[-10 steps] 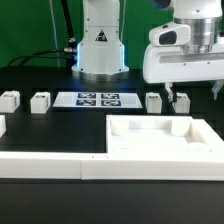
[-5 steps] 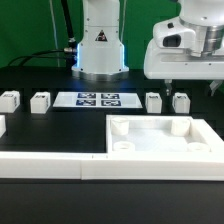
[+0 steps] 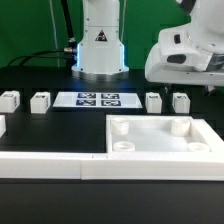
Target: Assemble square table
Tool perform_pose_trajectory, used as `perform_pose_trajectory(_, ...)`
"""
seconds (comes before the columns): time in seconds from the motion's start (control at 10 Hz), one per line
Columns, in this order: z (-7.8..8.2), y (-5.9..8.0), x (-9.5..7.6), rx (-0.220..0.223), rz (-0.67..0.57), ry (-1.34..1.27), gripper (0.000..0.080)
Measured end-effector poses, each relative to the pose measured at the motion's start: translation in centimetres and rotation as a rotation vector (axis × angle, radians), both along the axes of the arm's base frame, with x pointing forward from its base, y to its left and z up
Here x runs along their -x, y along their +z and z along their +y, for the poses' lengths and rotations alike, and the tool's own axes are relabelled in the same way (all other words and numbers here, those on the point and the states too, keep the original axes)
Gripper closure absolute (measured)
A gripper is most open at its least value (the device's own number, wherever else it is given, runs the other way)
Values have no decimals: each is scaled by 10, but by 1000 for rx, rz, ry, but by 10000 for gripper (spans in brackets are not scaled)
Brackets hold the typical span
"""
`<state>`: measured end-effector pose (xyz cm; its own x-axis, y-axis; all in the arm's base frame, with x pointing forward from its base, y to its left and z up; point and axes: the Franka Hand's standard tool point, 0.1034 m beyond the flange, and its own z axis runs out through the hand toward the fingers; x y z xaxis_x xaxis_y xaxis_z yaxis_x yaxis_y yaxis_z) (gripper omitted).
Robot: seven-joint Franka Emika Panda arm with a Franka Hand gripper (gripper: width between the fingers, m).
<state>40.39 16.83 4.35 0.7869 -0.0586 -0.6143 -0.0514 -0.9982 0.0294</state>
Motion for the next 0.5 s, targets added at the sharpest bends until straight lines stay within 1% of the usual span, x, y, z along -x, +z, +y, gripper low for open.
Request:
perform_pose_trajectory(0.1,-1,-1,1,3,35,0,151)
perform_pose_trajectory(0.2,-3,-1,5,8,101,4,151)
perform_pose_trajectory(0.3,-3,-5,6,14,155,2,151)
perform_pose_trajectory(0.4,7,-15,15,16,178,16,151)
perform_pose_trajectory(0.5,8,-16,18,15,186,11,151)
